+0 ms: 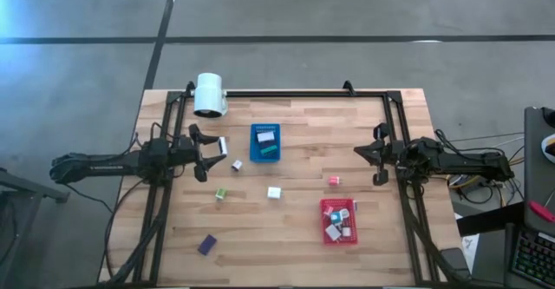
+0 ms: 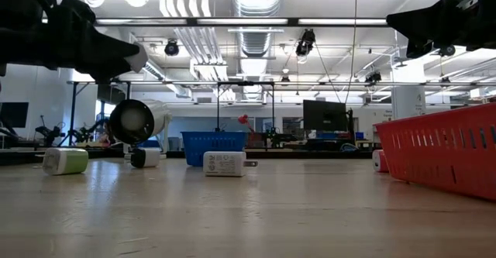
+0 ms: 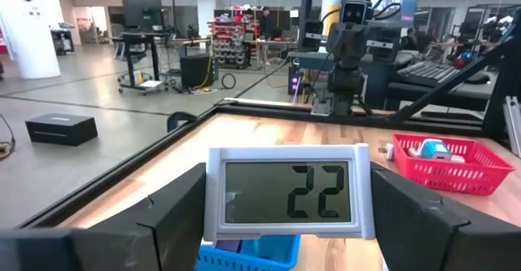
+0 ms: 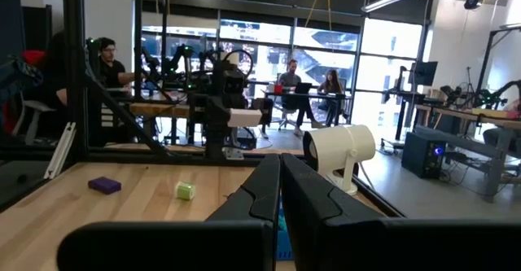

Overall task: Pick & Place Office items
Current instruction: Put the white digital clock into the blue bin, then put the pink charger adapter into the red bin

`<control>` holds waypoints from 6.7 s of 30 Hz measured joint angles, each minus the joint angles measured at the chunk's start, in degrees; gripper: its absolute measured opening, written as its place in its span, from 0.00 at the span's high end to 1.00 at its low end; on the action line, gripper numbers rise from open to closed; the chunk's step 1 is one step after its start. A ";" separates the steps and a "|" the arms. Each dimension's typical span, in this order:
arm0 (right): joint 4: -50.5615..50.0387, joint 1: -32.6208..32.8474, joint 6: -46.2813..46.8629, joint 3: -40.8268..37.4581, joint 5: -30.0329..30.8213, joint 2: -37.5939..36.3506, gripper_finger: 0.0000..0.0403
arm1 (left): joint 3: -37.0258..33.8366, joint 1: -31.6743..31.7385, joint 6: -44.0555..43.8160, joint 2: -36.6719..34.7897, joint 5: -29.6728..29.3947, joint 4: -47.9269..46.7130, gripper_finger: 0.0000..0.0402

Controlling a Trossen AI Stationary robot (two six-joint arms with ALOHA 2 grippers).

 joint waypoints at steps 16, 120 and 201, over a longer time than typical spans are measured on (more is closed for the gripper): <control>-0.04 0.00 -0.02 0.00 0.00 0.00 0.98 | 0.00 0.00 0.73 -0.02 0.00 -0.81 0.29; 1.86 0.02 0.44 -0.76 0.17 2.75 0.98 | 7.06 15.96 4.03 20.26 23.49 4.31 0.99; -35.20 0.02 15.21 27.28 4.69 35.52 0.93 | -0.04 16.98 11.35 19.69 27.34 9.52 0.99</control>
